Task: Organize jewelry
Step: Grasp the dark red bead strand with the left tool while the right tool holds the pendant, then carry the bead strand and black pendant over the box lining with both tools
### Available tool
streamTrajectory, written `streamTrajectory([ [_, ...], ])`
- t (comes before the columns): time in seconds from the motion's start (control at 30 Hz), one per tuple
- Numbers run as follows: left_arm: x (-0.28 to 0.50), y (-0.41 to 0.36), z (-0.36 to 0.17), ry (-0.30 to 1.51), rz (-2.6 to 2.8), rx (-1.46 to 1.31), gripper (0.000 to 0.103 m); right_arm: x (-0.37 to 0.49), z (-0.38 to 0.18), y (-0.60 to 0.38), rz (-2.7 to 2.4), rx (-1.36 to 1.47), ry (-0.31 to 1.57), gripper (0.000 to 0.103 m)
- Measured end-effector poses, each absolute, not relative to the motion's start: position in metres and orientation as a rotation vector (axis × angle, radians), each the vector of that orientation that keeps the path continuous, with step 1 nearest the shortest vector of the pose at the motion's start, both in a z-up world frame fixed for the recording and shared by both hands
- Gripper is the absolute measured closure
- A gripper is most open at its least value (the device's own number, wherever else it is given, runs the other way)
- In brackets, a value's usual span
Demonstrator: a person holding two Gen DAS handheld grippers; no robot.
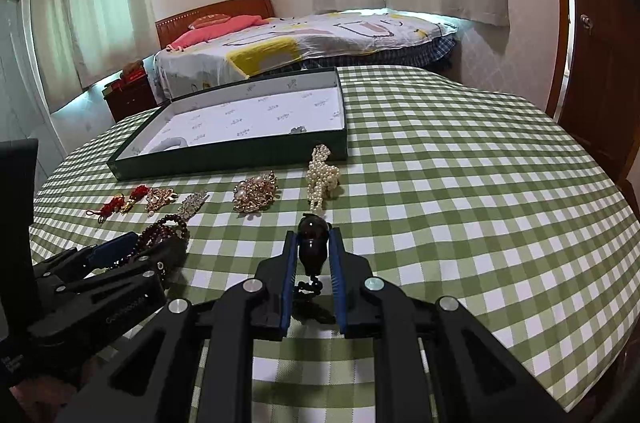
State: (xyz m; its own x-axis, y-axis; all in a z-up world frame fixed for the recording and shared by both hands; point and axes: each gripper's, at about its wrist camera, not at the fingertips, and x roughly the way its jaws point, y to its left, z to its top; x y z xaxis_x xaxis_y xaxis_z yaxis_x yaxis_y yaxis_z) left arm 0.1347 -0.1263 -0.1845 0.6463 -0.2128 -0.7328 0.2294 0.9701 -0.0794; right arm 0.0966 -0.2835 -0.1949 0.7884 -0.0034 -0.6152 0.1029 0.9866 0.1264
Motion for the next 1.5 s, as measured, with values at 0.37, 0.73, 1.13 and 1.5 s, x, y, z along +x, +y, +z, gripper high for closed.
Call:
streamTrajectory([
  [0.37, 0.125, -0.111, -0.184, 0.819, -0.366, -0.034, 0.090, 0.097, -0.200, -0.277, -0.033, 0.156, 0.675, 0.086],
  [0.73, 0.118, -0.092, -0.172, 0.802, -0.351, -0.081, 0.092, 0.097, -0.193, -0.266, 0.001, 0.138, 0.654, 0.086],
  [1.13, 0.120, -0.081, -0.136, 0.702, -0.338, -0.089, 0.092, 0.104, -0.174, -0.253, 0.045, 0.125, 0.608, 0.086],
  [1.5, 0.145, -0.081, -0.106, 0.633, -0.351, -0.113, 0.092, 0.127, -0.151, -0.246, 0.085, 0.127, 0.555, 0.086],
])
